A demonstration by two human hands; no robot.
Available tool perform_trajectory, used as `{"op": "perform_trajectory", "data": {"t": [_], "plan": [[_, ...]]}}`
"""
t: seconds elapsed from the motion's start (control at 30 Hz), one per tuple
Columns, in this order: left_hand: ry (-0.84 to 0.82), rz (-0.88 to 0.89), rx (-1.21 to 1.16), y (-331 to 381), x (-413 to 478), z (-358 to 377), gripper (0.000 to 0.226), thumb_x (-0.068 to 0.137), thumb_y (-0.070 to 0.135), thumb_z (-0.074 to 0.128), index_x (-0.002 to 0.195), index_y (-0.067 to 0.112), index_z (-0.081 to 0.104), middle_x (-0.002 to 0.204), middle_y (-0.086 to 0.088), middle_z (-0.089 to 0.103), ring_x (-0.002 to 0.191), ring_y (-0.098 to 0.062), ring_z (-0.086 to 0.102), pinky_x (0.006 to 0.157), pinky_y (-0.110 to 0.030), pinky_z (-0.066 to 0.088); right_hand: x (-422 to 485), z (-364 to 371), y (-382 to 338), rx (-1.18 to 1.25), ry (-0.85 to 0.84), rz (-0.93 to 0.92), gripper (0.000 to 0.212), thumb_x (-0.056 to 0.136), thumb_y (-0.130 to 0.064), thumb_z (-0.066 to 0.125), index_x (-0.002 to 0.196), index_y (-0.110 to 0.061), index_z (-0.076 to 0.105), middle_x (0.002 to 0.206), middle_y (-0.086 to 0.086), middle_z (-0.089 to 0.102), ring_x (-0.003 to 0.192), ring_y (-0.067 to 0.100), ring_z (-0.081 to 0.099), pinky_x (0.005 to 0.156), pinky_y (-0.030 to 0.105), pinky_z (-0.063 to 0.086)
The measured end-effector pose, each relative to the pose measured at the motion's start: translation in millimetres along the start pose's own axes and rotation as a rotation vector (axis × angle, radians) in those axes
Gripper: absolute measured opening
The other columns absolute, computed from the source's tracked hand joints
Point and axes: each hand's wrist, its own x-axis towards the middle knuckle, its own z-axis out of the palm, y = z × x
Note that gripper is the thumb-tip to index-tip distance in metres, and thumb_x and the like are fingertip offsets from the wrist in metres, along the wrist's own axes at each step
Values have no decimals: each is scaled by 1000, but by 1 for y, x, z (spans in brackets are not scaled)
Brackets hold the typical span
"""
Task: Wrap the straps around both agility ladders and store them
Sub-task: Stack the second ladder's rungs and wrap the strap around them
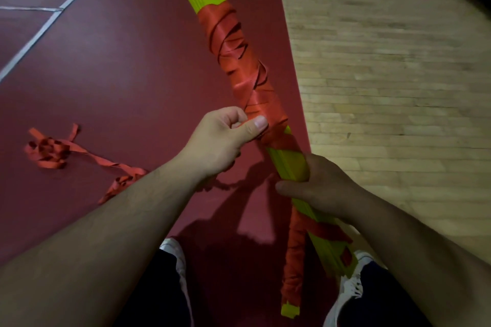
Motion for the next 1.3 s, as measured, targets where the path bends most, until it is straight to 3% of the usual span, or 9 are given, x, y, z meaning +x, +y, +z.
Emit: {"op": "perform_trajectory", "data": {"t": [0.13,0.27,0.33,0.43,0.6,0.77,0.93,1.07,1.3], "plan": [[-92,-10,79,3,2,-9,37,93,42,62,83,7,55,56,-6,40,51,-22,46,49,-31,37,4,-4,2,42,143,45,22,69,-27,86,81,-23,68,77,0,72,77,24,68,73,40,53],[-43,119,196,4,5,-12,51,89,60,56,76,11,58,56,-4,56,48,-17,51,46,-24,40,3,5,-2,193,176,63,46,42,-49,76,75,-18,70,67,3,69,68,29,66,69,49,52],[-75,145,185,4,6,-14,55,89,60,56,81,6,59,57,-1,54,51,-16,50,48,-24,40,4,5,-1,229,186,52,39,44,-46,76,73,-21,69,62,0,65,62,22,61,64,45,49],[-154,196,208,4,5,-23,32,95,41,60,78,13,59,63,1,57,52,-6,47,50,-18,37,4,-1,-1,224,211,29,24,59,-33,82,73,-21,67,59,-2,63,57,17,60,60,39,46],[-106,278,282,1,1,-21,24,97,31,60,76,20,54,60,9,55,47,0,44,48,-16,35,5,-3,-3,176,215,1,19,70,-20,85,72,-18,66,60,-2,64,56,14,60,59,33,45],[-79,246,357,-4,3,-19,26,99,35,53,77,22,52,57,9,56,51,-4,47,56,-28,39,6,0,1,162,226,59,29,59,-36,81,77,-16,69,63,1,68,58,19,64,60,38,49],[-225,126,228,7,2,-20,35,100,38,55,84,6,55,62,3,53,50,-3,41,51,-17,36,7,-5,1,149,221,51,18,70,-22,85,76,-15,69,62,3,67,58,20,63,60,36,48],[-391,104,303,5,1,-21,24,91,39,68,78,20,59,58,5,53,55,-11,50,58,-26,42,6,-6,-1,104,222,41,18,69,-22,85,74,-19,68,60,-4,65,57,13,61,59,30,45],[-365,117,367,-2,6,-29,21,85,33,76,89,16,64,66,16,52,60,-1,47,61,-18,40,3,-9,-1,145,221,55,16,72,-20,82,77,-14,68,60,0,64,52,13,59,52,26,44]]}}
